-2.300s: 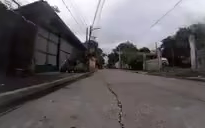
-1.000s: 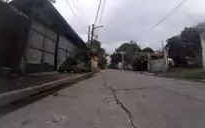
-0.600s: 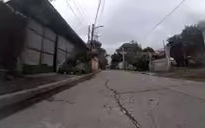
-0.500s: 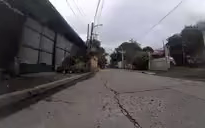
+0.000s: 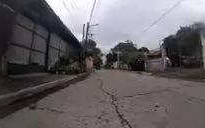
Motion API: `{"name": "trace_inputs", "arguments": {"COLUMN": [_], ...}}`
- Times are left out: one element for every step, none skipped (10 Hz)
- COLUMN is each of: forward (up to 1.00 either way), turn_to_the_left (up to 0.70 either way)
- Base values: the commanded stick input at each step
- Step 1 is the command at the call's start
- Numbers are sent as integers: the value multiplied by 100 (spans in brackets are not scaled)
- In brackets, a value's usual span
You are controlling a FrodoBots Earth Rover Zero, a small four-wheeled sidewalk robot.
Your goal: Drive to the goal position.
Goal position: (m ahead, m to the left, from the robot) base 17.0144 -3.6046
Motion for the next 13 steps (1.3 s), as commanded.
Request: {"name": "trace_inputs", "arguments": {"forward": [70, 70, 70, 70, 70, 70, 70, 70, 70, 70, 70, 70, 70], "turn_to_the_left": [0, 0, 0, 0, 0, 0, -15, -34, -35, -26, -6, 0, 0]}}
